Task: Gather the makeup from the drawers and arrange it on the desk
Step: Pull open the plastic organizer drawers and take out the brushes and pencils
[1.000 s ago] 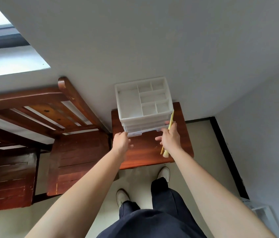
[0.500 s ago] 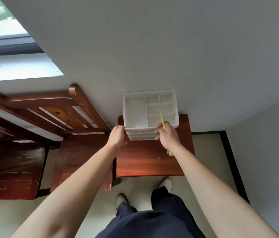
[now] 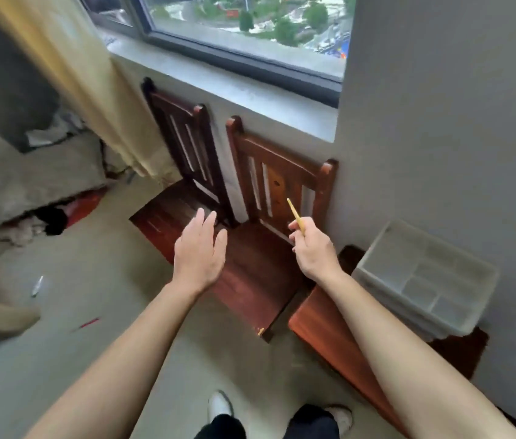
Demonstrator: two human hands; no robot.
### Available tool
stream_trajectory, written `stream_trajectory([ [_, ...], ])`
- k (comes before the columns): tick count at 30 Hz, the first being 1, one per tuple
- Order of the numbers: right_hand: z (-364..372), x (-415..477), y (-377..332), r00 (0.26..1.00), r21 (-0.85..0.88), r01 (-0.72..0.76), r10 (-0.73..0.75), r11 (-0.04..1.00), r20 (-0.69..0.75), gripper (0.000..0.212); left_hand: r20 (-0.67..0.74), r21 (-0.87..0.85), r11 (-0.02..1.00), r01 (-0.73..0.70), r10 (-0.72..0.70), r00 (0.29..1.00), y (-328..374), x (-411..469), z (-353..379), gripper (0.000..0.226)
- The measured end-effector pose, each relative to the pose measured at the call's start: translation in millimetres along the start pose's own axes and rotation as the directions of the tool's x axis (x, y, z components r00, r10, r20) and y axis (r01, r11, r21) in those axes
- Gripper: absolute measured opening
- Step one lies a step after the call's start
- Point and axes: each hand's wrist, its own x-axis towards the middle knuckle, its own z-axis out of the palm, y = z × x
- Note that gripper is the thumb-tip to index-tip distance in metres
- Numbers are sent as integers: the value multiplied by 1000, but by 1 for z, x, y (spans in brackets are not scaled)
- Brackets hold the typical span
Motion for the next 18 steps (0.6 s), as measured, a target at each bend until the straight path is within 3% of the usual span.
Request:
stream_trajectory([
  [4,88,-19,-82,966,-44,241,-235,970,111,17,-146,28,987,157,-151,978,-99,-41,-72,54],
  [7,171,-49,-147,897,-122,421,-393,899,200,18,-253,95,969,230,-200,947,-191,-83,-129,53],
  [13,378,-150,-276,685,-220,703,-560,676,466,11,-369,145,874,463,-386,845,-406,-219,-234,65],
  [18,536,-268,-383,431,-126,880,-659,458,617,18,-504,111,739,664,-534,679,-544,-366,-317,66],
])
